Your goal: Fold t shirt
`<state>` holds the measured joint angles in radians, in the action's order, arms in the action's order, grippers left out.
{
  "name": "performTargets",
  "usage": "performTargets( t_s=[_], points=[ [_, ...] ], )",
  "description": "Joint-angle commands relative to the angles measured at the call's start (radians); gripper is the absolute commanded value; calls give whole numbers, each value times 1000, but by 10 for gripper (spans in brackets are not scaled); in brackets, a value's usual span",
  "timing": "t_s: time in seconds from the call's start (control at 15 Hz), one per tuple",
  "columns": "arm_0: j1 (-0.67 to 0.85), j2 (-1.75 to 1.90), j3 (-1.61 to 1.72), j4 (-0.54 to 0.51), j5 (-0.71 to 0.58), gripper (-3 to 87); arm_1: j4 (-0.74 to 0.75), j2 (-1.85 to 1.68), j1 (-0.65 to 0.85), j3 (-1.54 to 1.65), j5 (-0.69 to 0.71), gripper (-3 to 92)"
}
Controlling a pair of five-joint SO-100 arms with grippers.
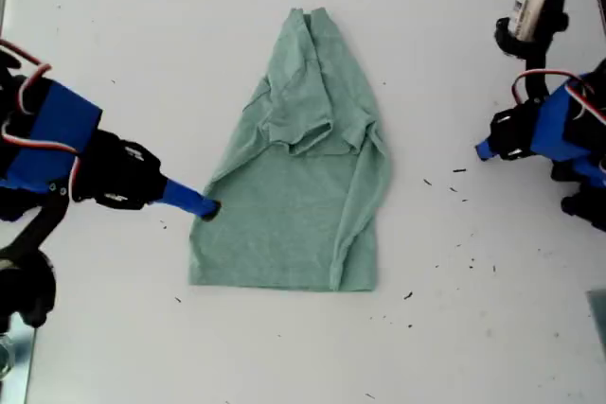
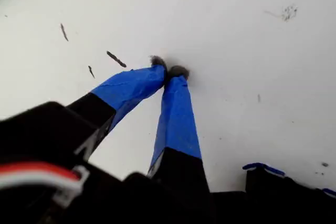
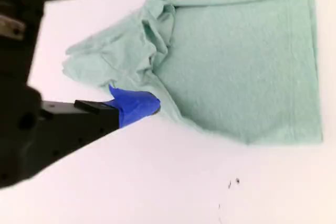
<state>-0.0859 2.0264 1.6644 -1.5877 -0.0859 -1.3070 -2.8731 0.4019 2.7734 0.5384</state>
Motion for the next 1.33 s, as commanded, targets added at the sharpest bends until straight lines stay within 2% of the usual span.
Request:
performTargets(
  t_s=[0.0,0.27,0.4,0.6,0.73,0.8,0.87,0.93,1.07,1.2,1.27],
  points=[
    [-60,12,92,63,78,324,-6,-15,-2,-6,-15,24],
    [-135,29,414,351,209,310,-8,-15,-3,-9,-11,24],
    [-184,-25,474,431,276,304,-14,-14,-12,-12,-15,24],
    [-230,-198,511,640,298,296,-14,-14,-15,-12,-15,24],
    [-221,-348,500,723,293,256,-15,-20,-23,-8,-25,24],
    [-215,-391,499,746,291,172,-15,-20,-29,-6,-26,24],
    [-207,-425,488,749,293,34,-17,-25,-32,-5,-29,24],
    [-201,-462,483,770,276,-1,-18,-34,-37,0,-34,24],
    [-196,-482,449,752,287,-2,-20,-54,-38,6,-37,24],
    [-198,-449,364,640,313,-2,-21,-57,-40,8,-40,24],
    [-198,-403,288,528,319,-2,-21,-60,-40,9,-40,24]
  ],
)
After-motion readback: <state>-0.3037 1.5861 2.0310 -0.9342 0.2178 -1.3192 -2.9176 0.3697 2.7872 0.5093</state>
